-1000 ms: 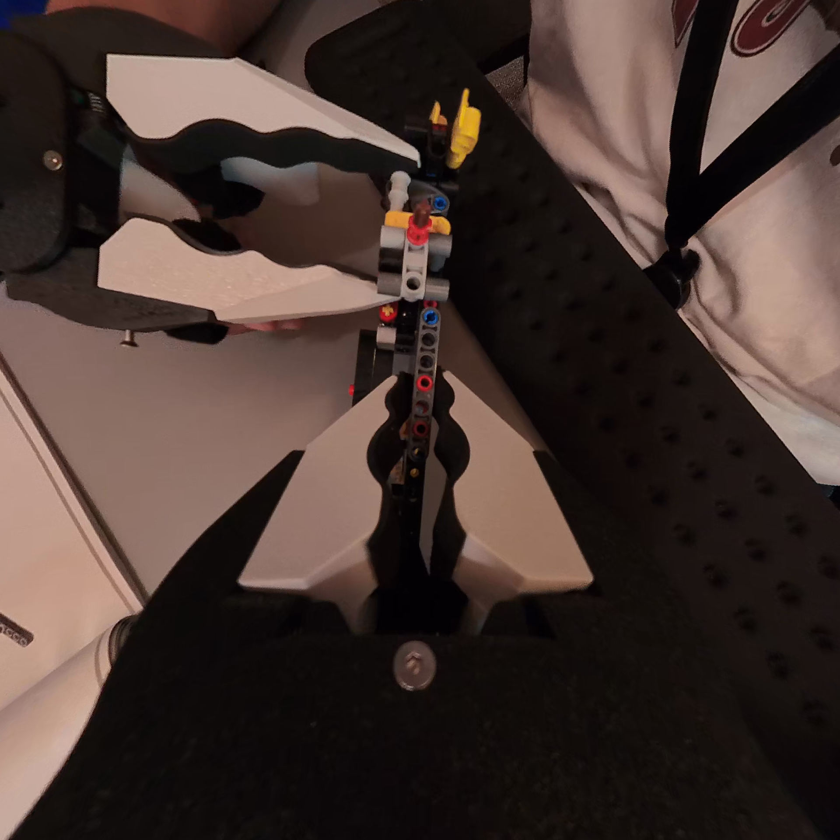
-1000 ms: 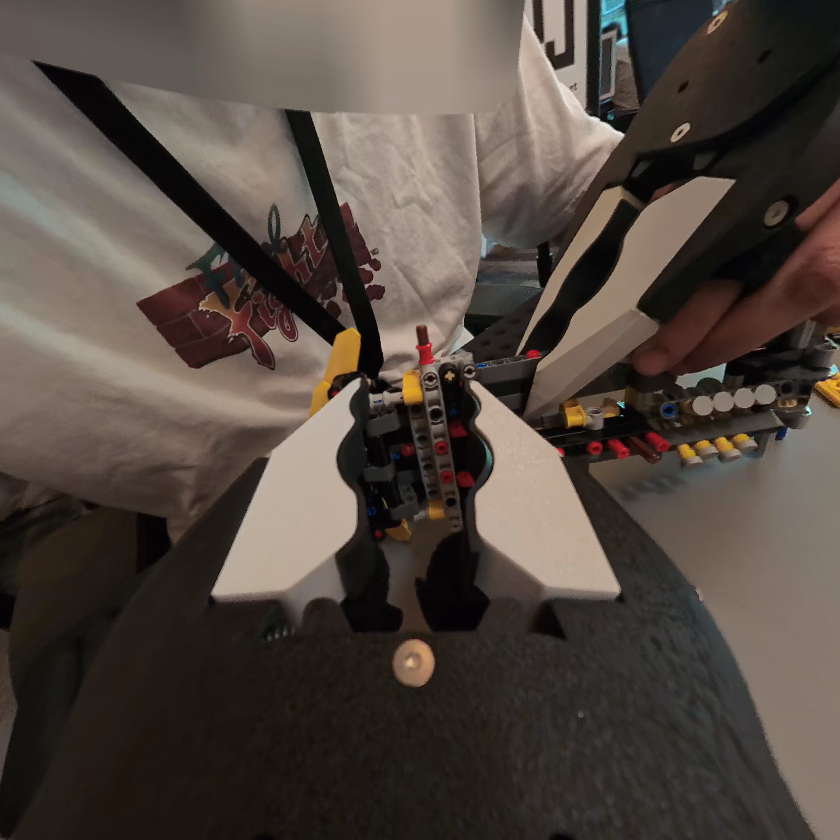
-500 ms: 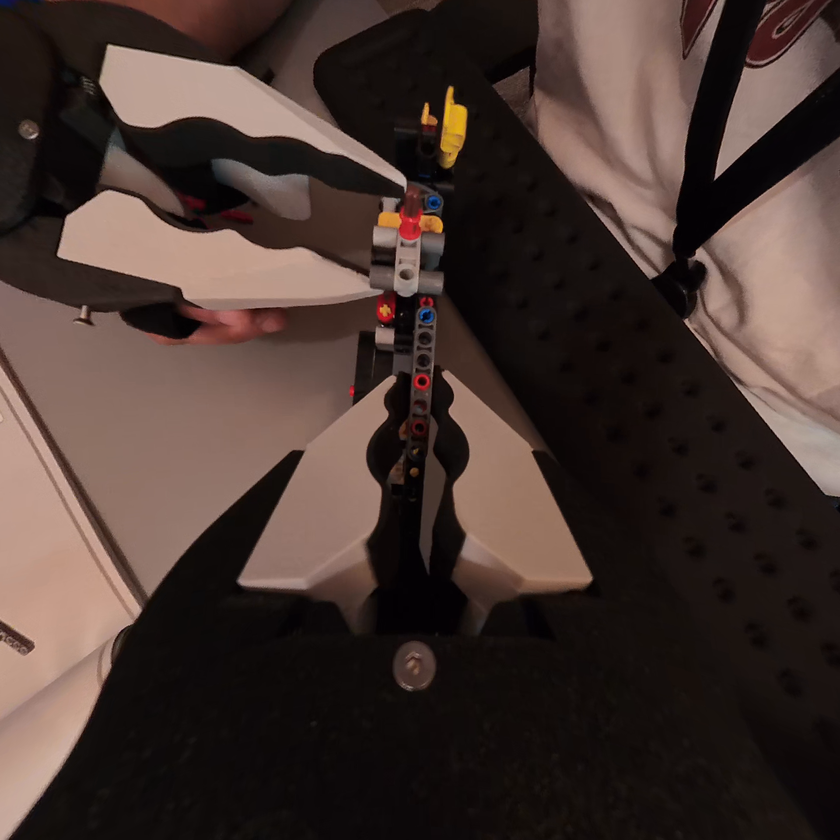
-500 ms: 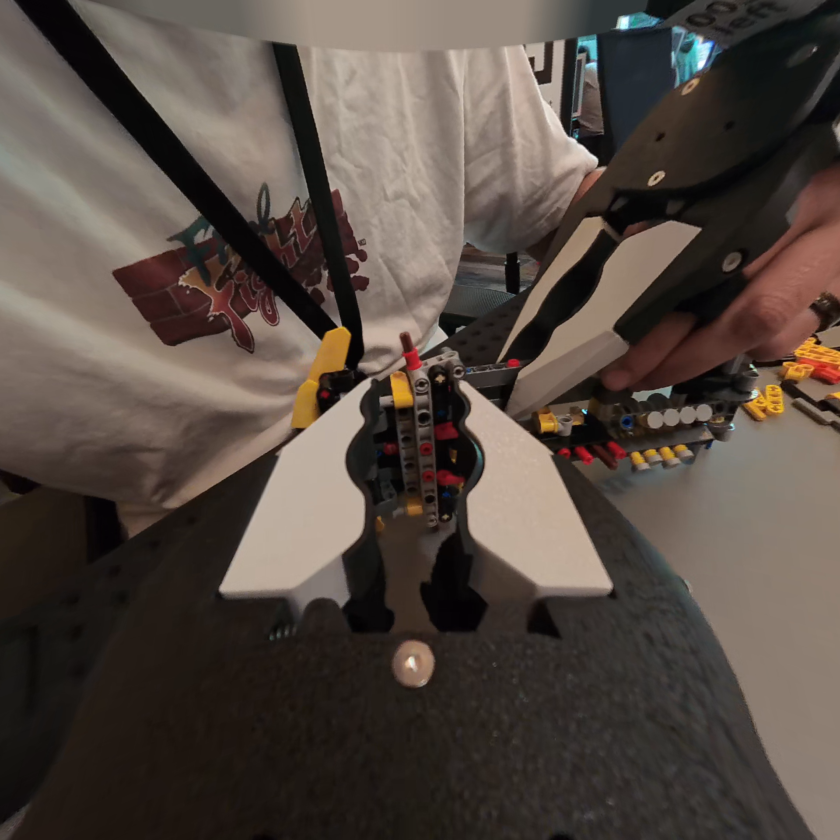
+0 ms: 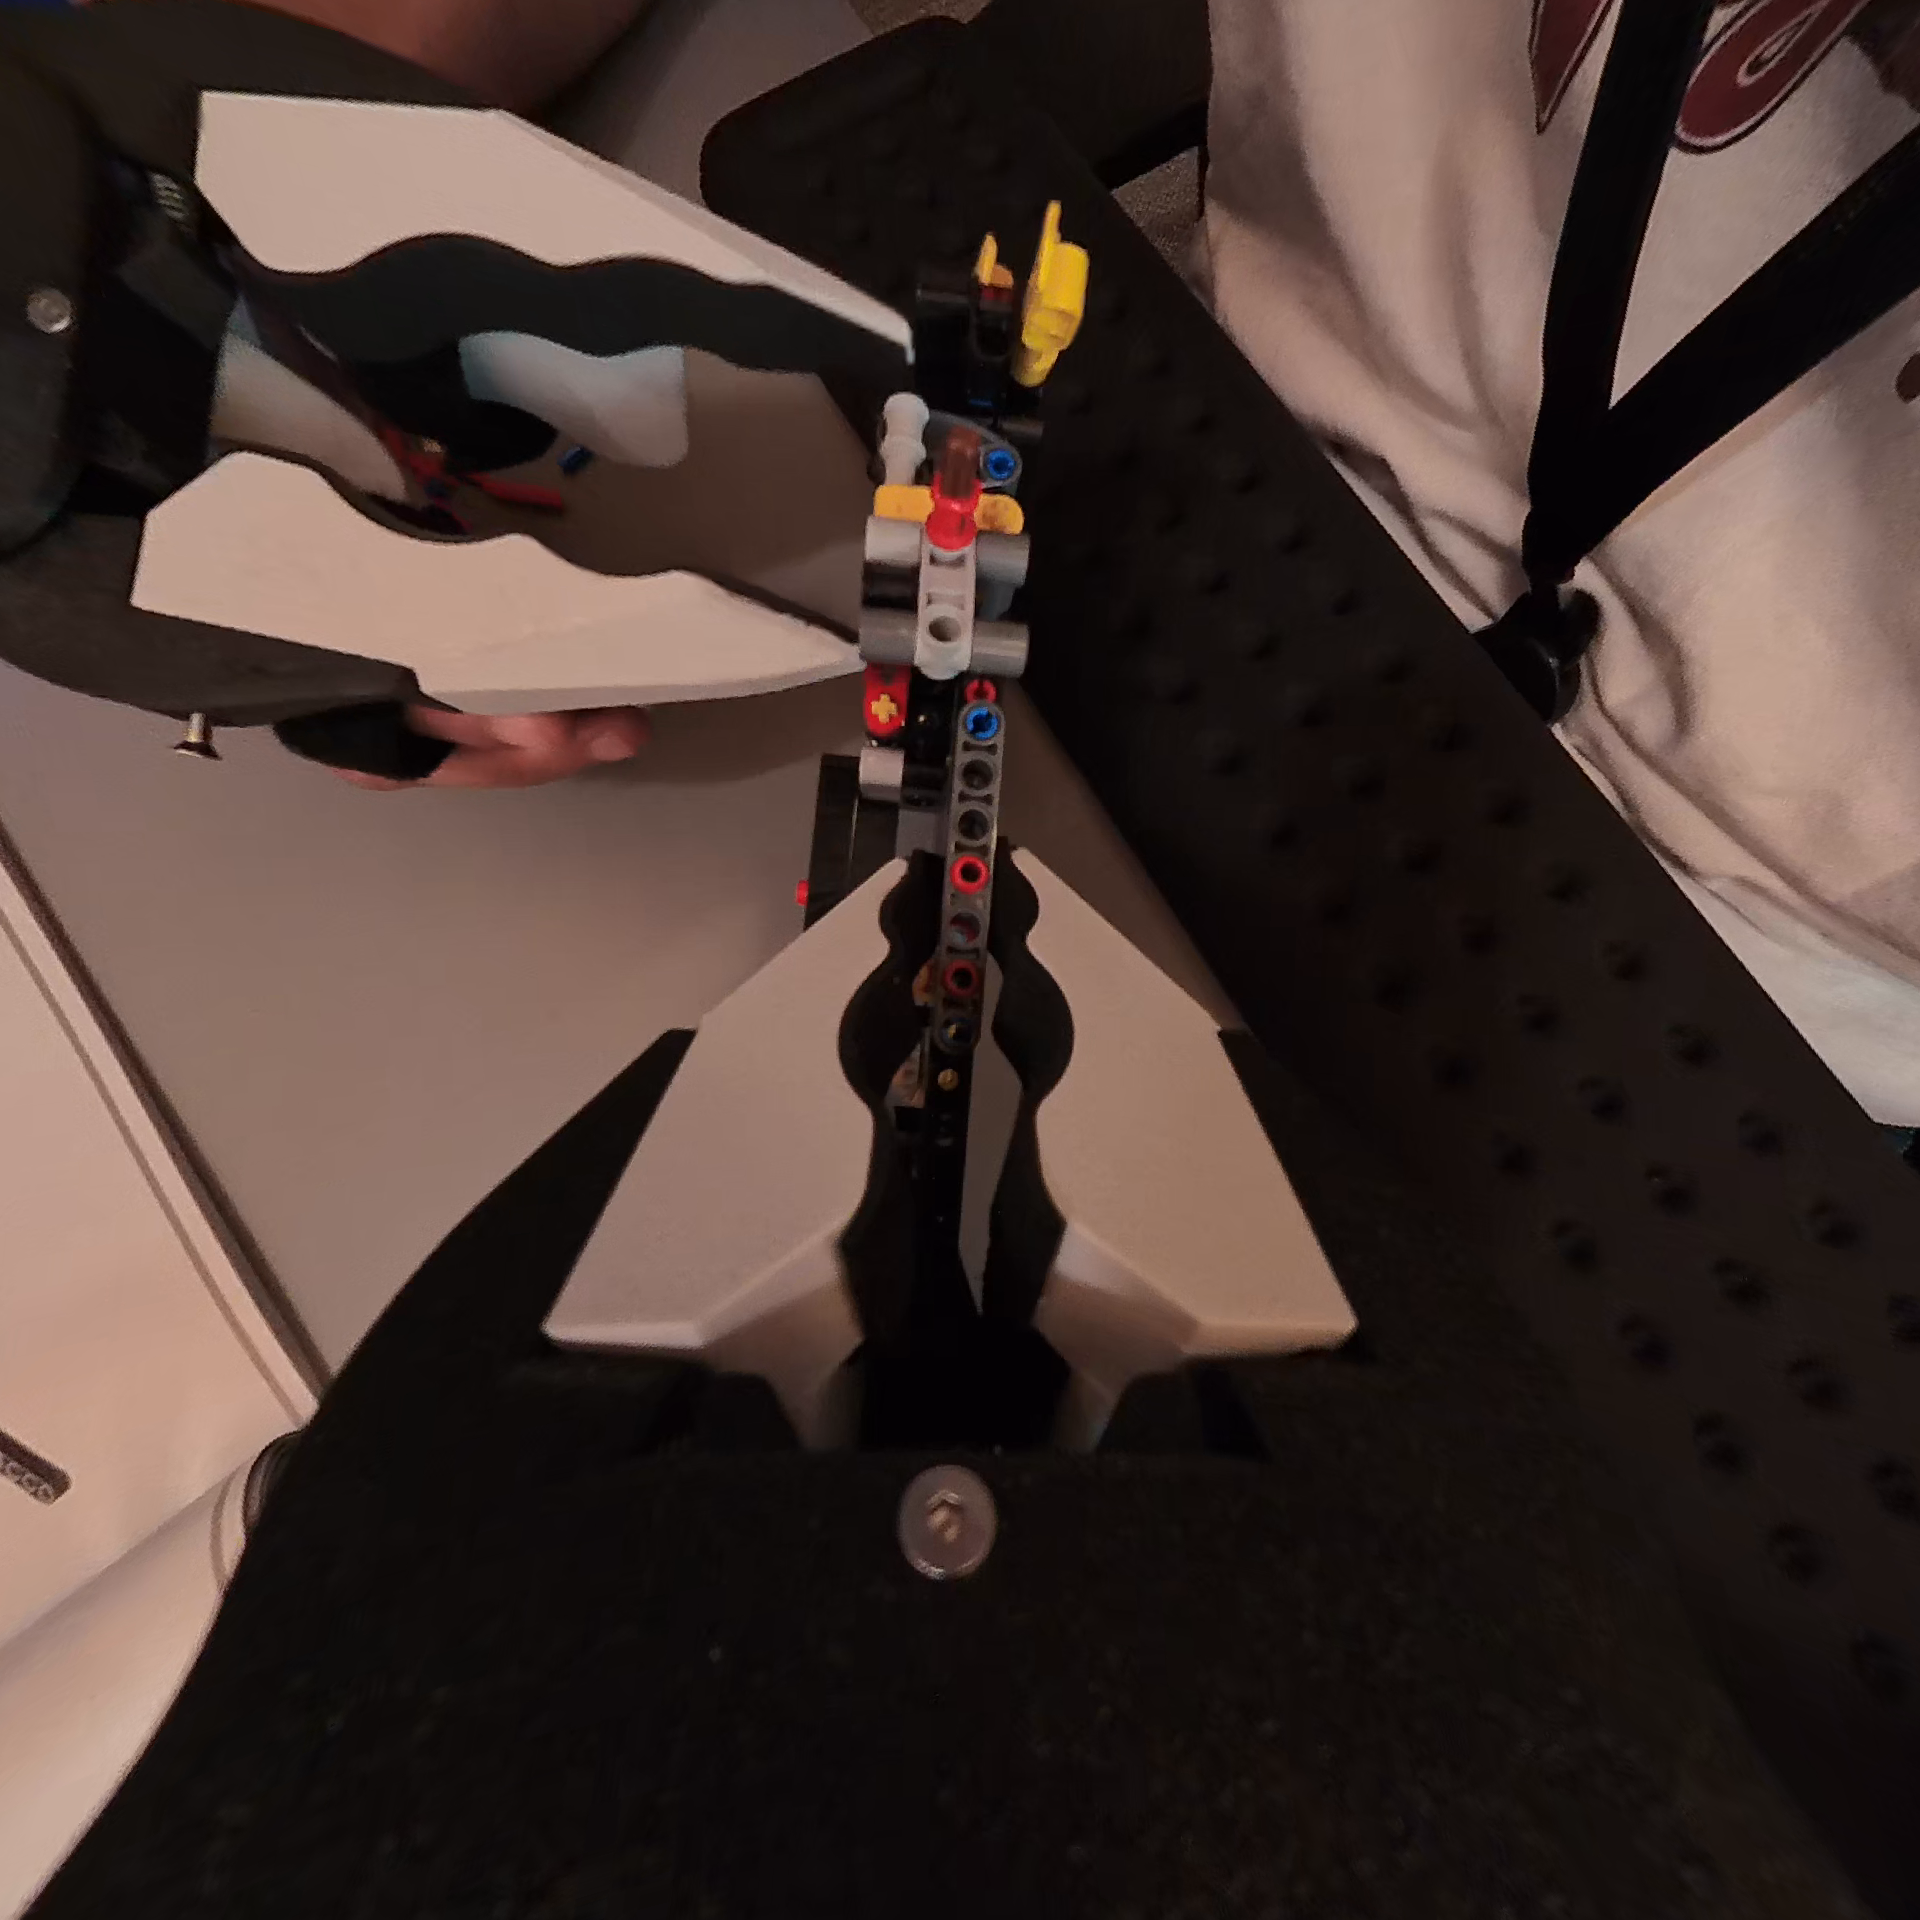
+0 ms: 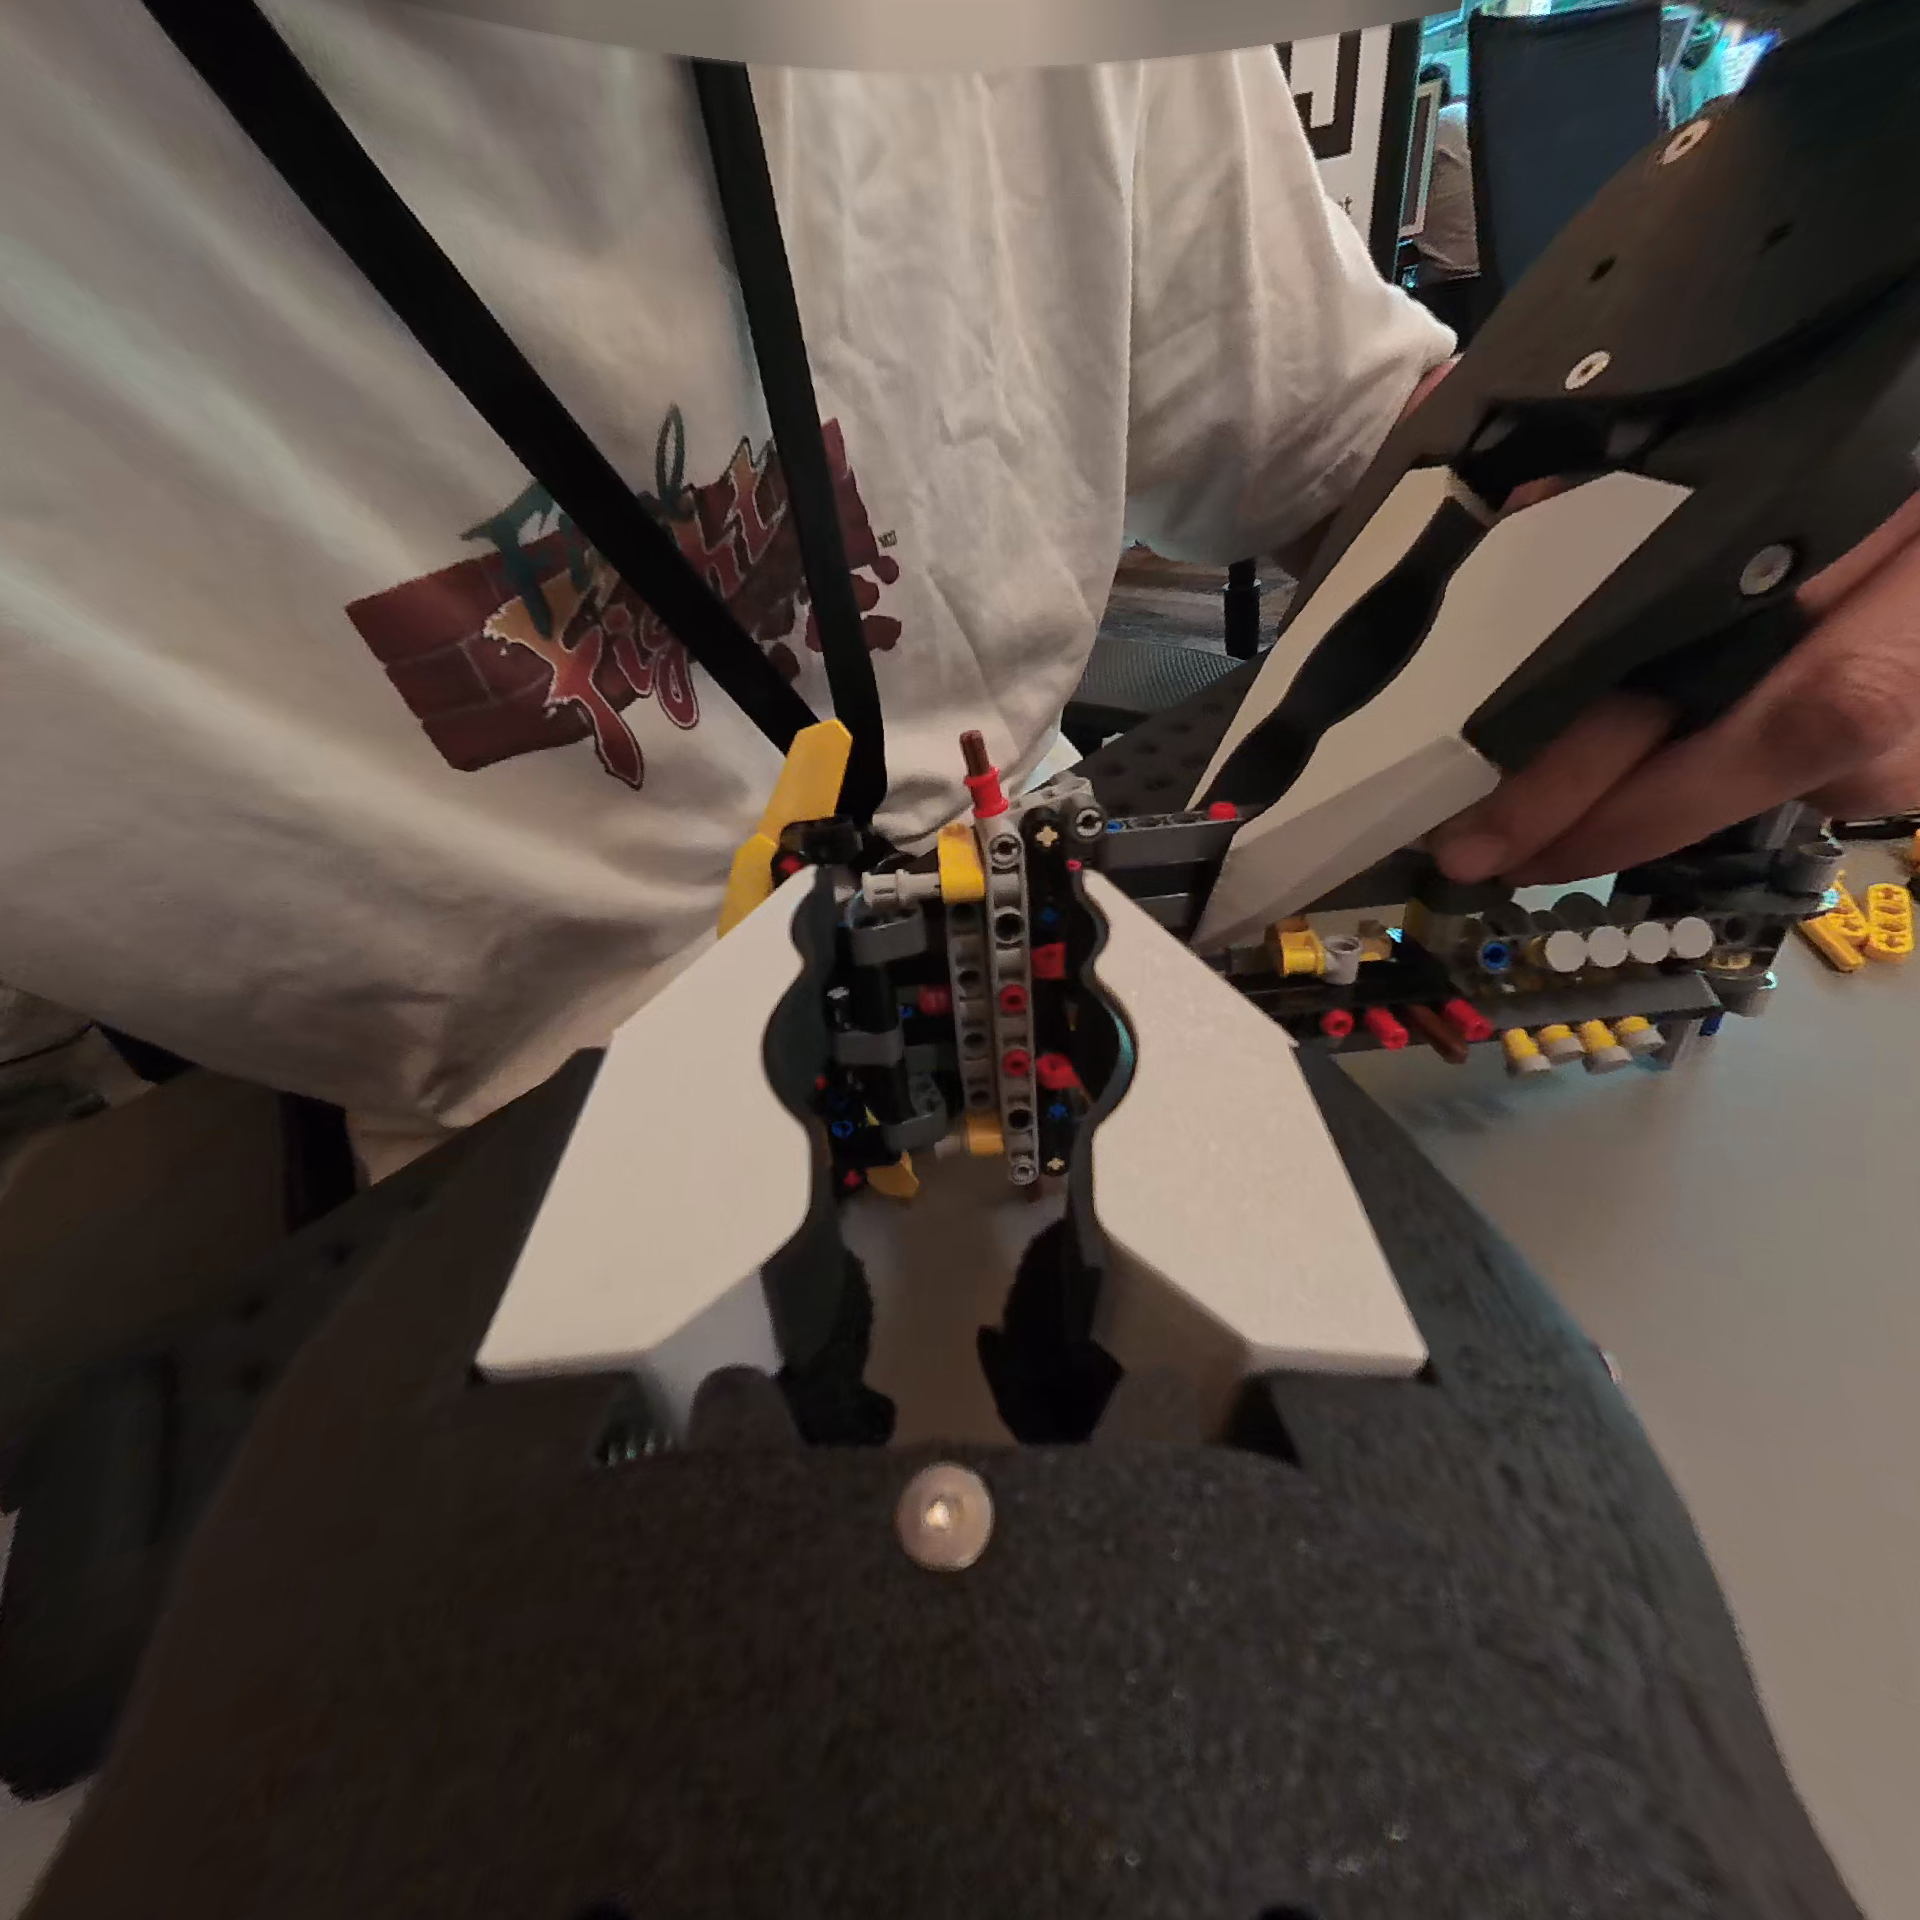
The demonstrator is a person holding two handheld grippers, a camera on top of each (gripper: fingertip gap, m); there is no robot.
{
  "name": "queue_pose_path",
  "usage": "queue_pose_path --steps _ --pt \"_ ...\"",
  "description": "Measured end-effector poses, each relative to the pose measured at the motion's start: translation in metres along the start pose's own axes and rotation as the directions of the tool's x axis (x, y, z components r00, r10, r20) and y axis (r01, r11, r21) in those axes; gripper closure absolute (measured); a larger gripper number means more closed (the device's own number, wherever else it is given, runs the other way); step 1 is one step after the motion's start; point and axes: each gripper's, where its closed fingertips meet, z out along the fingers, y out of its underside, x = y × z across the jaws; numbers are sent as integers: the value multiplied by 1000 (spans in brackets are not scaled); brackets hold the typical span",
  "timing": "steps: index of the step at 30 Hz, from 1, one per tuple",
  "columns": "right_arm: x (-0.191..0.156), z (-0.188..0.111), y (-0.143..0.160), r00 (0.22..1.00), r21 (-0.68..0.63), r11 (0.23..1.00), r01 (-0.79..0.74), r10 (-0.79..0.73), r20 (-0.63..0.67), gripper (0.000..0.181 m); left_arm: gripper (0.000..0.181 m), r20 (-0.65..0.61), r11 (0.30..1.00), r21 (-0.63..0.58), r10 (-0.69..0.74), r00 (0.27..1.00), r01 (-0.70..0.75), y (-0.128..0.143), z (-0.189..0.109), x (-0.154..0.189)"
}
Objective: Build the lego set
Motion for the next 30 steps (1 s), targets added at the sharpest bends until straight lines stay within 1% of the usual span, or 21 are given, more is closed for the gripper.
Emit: queue_pose_path --steps 3,6,10,15,21,25,30 --pt "2 0 0 1000 -6 1000 19 -19 -20 144 174 1 1000 0 -1 1000 1 0 0 0" --pt "4 1 2 1000 -13 1000 8 -8 -29 141 174 2 1000 0 -6 1000 6 0 0 0" --pt "3 2 3 1000 -14 1000 -2 2 -23 142 174 3 1000 1 -9 1000 9 0 0 0" --pt "4 6 1 998 5 999 49 -49 -42 142 174 -1 1000 1 -14 1000 14 0 -1 0" --pt "3 8 2 998 -5 999 55 -55 -44 142 174 -7 1000 -2 -9 1000 9 0 0 1" --pt "3 10 3 992 -17 995 102 -103 -73 142 174 -10 1000 -3 -6 1000 5 0 0 2" --pt "3 11 4 993 -24 995 97 -98 -66 142 174 -11 1000 -4 -3 1000 3 0 0 2"
